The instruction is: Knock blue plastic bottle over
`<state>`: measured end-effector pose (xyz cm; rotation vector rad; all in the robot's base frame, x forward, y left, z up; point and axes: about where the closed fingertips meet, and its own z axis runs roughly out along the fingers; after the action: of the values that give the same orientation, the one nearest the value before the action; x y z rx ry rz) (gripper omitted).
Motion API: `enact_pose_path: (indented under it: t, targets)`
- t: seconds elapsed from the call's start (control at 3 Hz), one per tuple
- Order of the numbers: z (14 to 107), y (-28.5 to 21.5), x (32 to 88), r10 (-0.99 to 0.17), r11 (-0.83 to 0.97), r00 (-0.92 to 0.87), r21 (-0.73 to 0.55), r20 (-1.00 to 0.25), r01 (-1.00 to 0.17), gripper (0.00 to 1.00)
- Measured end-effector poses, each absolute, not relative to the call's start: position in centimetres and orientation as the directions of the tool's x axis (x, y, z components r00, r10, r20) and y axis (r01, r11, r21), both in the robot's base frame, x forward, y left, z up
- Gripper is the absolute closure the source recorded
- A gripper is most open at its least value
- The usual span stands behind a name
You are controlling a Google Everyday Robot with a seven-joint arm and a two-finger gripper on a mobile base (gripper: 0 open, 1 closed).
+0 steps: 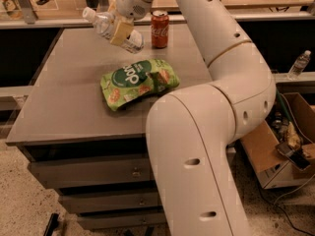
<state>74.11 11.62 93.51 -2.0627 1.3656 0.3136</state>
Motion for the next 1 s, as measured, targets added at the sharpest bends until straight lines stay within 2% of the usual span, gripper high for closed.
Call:
enact_pose_path:
  t: [0.33, 0.67, 1.0]
  targets:
    - [94.5, 10.9, 74.3, -0.791, -0.272, 0.455, -0.431, -0.41, -0.86, 1.0]
    - [98.2, 10.0, 74.4, -0.83, -0.2, 0.443, -0.56, -0.339, -0.804, 1.0]
    - [100.0, 10.4, 73.3, -0.841, -0.114, 0.415, -0.636, -0.346, -0.763, 1.0]
